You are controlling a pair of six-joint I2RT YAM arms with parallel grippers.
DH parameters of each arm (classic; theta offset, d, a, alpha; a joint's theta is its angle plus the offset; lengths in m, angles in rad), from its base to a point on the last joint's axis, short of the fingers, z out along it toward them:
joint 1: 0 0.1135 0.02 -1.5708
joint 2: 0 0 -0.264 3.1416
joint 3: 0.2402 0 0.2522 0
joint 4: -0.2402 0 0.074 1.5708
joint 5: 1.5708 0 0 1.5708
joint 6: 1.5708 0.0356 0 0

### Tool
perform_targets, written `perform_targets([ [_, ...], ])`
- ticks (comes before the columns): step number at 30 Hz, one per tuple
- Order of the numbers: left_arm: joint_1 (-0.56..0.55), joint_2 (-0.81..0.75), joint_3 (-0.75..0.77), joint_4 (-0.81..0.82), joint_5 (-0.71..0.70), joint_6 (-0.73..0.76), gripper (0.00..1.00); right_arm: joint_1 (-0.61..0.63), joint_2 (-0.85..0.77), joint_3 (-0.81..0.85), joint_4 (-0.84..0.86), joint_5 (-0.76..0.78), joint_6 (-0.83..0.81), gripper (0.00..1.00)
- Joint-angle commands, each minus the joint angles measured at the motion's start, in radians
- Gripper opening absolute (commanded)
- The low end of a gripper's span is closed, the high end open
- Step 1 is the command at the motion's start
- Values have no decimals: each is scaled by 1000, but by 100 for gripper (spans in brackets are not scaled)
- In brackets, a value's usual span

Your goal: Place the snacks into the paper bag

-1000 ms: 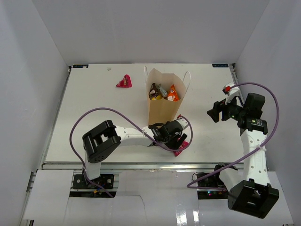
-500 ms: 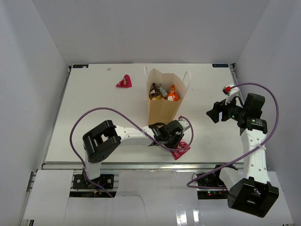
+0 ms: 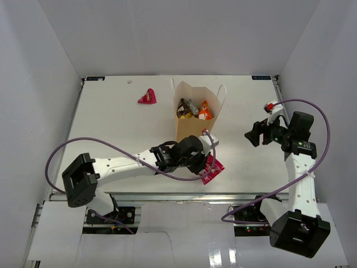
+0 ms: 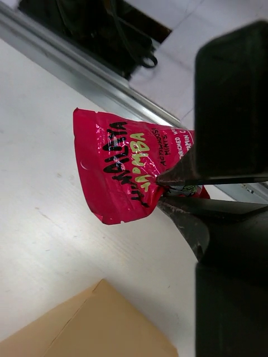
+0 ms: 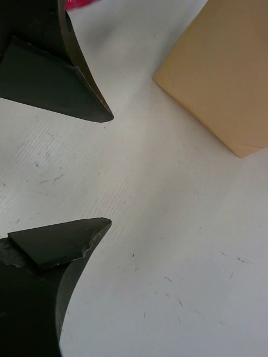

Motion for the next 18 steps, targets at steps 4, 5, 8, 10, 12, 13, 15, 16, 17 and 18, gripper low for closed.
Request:
perform_targets([
  [4,41,-161,181,-29,-16,31,9,-10,-10,-12,32,-17,-14,75],
  [5,58,-160,215,-38,-27,26,9,-11,-10,-15,32,-15,-14,75],
  [8,158,-141,355,-47,-32,3,9,-12,-8,-21,34,-17,-17,75],
  [10,250,-115,455,-44,-24,-18,9,-11,-7,-27,32,-15,-19,75],
  [12,296,-60,518,-49,-30,-17,8,-11,-8,-29,32,-15,-19,75],
  [13,331,-39,549,-53,-32,-12,9,-11,-10,-32,32,-17,-19,75],
  [15,359,6,643,-82,-39,-10,9,-11,-13,-33,31,-15,-22,75],
  [16,382,53,672,-98,-42,-9,9,-11,-13,-36,31,-12,-25,75],
  [17,388,75,724,-113,-49,2,9,-13,-17,-36,31,-11,-26,75],
  [18,394,95,742,-138,-55,9,9,-13,-16,-38,31,-10,-28,75],
])
